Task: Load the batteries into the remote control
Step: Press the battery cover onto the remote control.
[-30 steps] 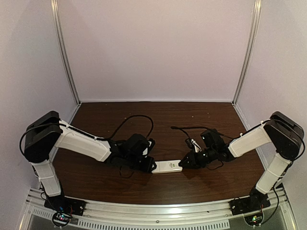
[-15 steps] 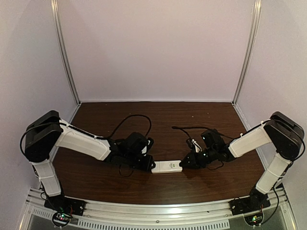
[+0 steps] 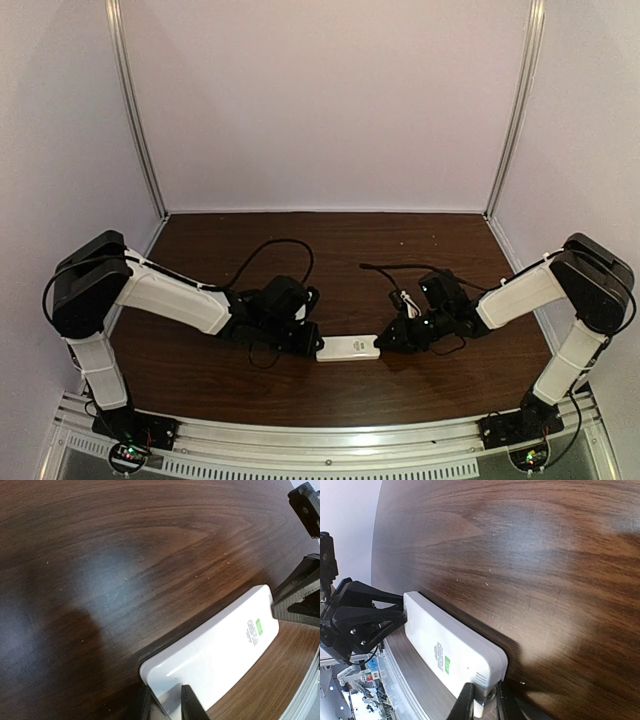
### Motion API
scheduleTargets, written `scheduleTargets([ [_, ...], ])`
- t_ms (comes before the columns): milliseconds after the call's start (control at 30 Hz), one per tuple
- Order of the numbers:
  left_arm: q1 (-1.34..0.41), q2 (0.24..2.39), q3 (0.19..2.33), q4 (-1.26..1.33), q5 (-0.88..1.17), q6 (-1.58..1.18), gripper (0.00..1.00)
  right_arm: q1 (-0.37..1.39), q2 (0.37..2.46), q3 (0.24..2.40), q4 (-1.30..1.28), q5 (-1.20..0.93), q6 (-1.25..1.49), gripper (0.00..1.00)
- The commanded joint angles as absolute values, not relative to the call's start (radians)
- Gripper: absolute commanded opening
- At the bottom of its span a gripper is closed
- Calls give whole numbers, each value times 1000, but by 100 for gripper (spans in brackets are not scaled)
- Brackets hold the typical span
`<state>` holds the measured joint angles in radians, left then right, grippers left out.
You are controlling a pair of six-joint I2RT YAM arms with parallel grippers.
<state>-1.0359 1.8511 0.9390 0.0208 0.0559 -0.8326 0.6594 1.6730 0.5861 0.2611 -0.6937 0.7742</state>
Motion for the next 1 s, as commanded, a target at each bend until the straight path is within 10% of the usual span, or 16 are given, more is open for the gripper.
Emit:
scheduleTargets([
  [0,-1082,1940,915,148,175,-798,27,751,1733,630,340,-723,738,14],
  [233,-1034,1788,904,55,72,-662,55,640,1640,616,199,-704,637,25],
  [400,-1026,1725,983,-78,-16,-473,97,574,1573,634,136,-719,598,41],
  [700,-1007,1750,1089,-158,188,-117,97,462,1348,693,8,-710,484,61],
  [967,-1007,1860,1180,-256,338,199,97,419,1053,720,-60,-615,417,100],
])
